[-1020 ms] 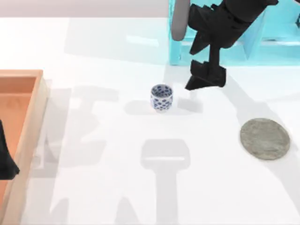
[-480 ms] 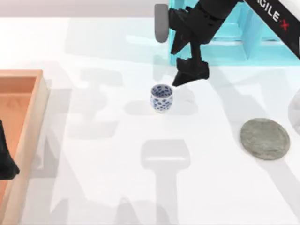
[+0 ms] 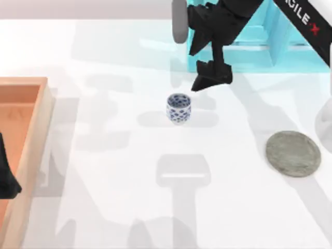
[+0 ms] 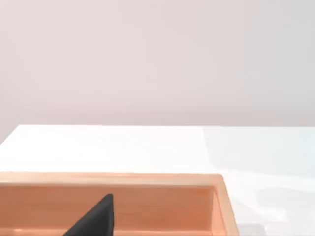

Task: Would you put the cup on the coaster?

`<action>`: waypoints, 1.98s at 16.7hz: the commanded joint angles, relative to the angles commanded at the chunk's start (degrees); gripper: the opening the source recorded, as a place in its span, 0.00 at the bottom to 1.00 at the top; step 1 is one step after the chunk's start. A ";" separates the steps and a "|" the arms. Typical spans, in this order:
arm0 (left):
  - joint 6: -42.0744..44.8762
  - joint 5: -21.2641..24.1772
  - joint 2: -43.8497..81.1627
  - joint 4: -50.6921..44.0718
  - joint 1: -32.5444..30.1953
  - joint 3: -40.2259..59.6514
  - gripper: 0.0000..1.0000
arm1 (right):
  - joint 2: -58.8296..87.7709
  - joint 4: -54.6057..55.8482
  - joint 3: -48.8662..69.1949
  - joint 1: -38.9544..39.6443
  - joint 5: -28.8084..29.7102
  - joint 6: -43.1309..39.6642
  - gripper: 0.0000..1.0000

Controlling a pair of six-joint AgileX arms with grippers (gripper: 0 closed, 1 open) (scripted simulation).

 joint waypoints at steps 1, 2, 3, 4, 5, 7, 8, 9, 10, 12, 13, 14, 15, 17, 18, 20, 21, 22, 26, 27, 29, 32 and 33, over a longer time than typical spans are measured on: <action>0.00 0.00 0.00 0.00 0.00 0.00 1.00 | -0.11 0.09 -0.12 0.31 0.00 0.05 1.00; 0.00 0.00 0.00 0.00 0.00 0.00 1.00 | -0.01 0.06 0.01 0.34 0.01 0.10 1.00; 0.00 0.00 0.00 0.00 0.00 0.00 1.00 | 0.50 -0.06 0.70 0.48 0.06 0.32 1.00; 0.00 0.00 0.00 0.00 0.00 0.00 1.00 | 1.45 -0.29 1.97 0.76 0.13 0.68 1.00; 0.00 0.00 0.00 0.00 0.00 0.00 1.00 | 2.76 -0.61 3.74 1.14 0.22 1.12 1.00; 0.00 0.00 0.00 0.00 0.00 0.00 1.00 | 6.28 -1.46 8.42 2.05 0.43 2.09 1.00; 0.00 0.00 0.00 0.00 0.00 0.00 1.00 | 8.38 -1.96 11.17 2.51 0.54 2.55 1.00; 0.00 0.00 0.00 0.00 0.00 0.00 1.00 | 10.64 -2.47 14.09 2.91 0.65 2.98 1.00; 0.00 0.00 0.00 0.00 0.00 0.00 1.00 | 12.98 -3.00 17.10 3.24 0.77 3.34 1.00; 0.00 0.00 0.00 0.00 0.00 0.00 1.00 | 17.69 -4.07 23.10 3.68 0.96 3.88 1.00; 0.00 0.00 0.00 0.00 0.00 0.00 1.00 | 19.94 -4.59 25.94 3.82 1.04 4.04 1.00; 0.00 0.00 0.00 0.00 0.00 0.00 1.00 | 22.03 -5.09 28.56 3.90 1.09 4.15 1.00; 0.00 0.00 0.00 0.00 0.00 0.00 1.00 | 23.91 -5.56 30.91 3.94 1.13 4.20 1.00; 0.00 0.00 0.00 0.00 0.00 0.00 1.00 | 26.79 -6.30 34.52 3.94 1.17 4.19 1.00; 0.00 0.00 0.00 0.00 0.00 0.00 1.00 | 27.70 -6.54 35.66 3.92 1.18 4.14 1.00; 0.00 0.00 0.00 0.00 0.00 0.00 1.00 | 28.20 -6.67 36.29 3.89 1.18 4.11 1.00; 0.00 0.00 0.00 0.00 0.00 0.00 1.00 | 28.20 -6.67 36.29 3.89 1.18 4.11 1.00; 0.00 0.00 0.00 0.00 0.00 0.00 1.00 | 28.20 -6.67 36.29 3.89 1.18 4.11 1.00; 0.00 0.00 0.00 0.00 0.00 0.00 1.00 | 28.20 -6.67 36.29 3.89 1.18 4.11 0.77; 0.00 0.00 0.00 0.00 0.00 0.00 1.00 | 28.20 -6.67 36.29 3.89 1.18 4.11 0.70; 0.00 0.00 0.00 0.00 0.00 0.00 1.00 | 28.20 -6.67 36.29 3.89 1.18 4.11 0.55; 0.00 0.00 0.00 0.00 0.00 0.00 1.00 | 28.20 -6.67 36.29 3.89 1.18 4.11 0.32; 0.00 0.00 0.00 0.00 0.00 0.00 1.00 | 28.20 -6.67 36.29 3.89 1.18 4.11 0.25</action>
